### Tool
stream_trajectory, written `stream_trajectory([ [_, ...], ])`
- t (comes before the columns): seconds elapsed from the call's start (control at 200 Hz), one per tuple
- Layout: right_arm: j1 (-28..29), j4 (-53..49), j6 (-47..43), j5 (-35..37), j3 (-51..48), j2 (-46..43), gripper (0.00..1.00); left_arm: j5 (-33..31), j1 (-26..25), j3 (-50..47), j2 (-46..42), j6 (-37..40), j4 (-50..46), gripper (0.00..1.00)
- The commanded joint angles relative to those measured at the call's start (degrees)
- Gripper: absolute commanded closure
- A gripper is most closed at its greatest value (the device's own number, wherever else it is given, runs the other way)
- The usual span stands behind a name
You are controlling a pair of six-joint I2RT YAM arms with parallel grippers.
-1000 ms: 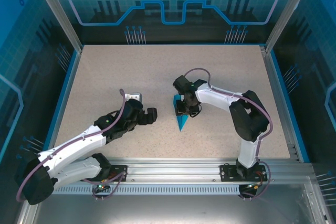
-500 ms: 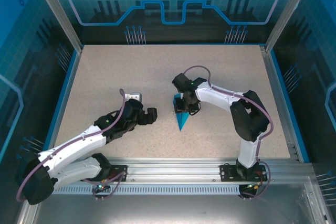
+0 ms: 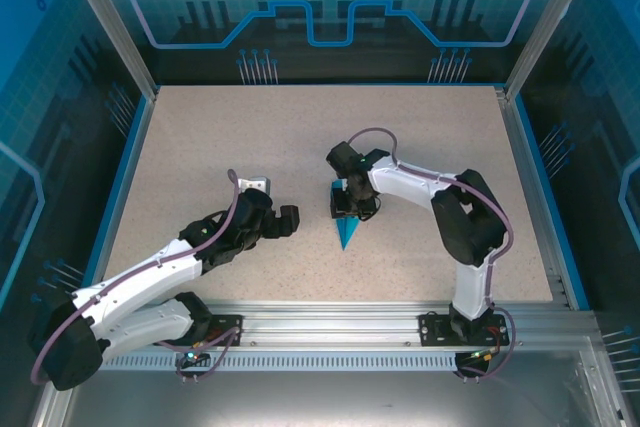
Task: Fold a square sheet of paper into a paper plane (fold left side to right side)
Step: Pick up the paper plane at the center of the table.
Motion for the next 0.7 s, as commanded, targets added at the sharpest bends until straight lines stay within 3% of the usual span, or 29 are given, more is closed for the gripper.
stream_trajectory([
  [0.0,0.6,0.3,0.8,-1.7,1.8,2.3,0.58,-1.2,0.3,-0.6,0.0,1.0,0.7,0.02],
  [0.22,0.8,-0.6,1.1,-0.6,3.6,6.1,0.63,-1.3,0.3,-0.8,-0.1,1.0,0.2,0.02],
  [0.455,-1.0,-2.8,0.1,2.2,5.6,5.7,0.87,-1.6,0.3,-0.9,-0.1,1.3,-0.2,0.02],
  [0.695,-6.4,-7.6,-3.1,7.2,12.2,5.7,0.91,-1.8,0.3,-0.7,0.1,1.5,-0.2,0.01],
])
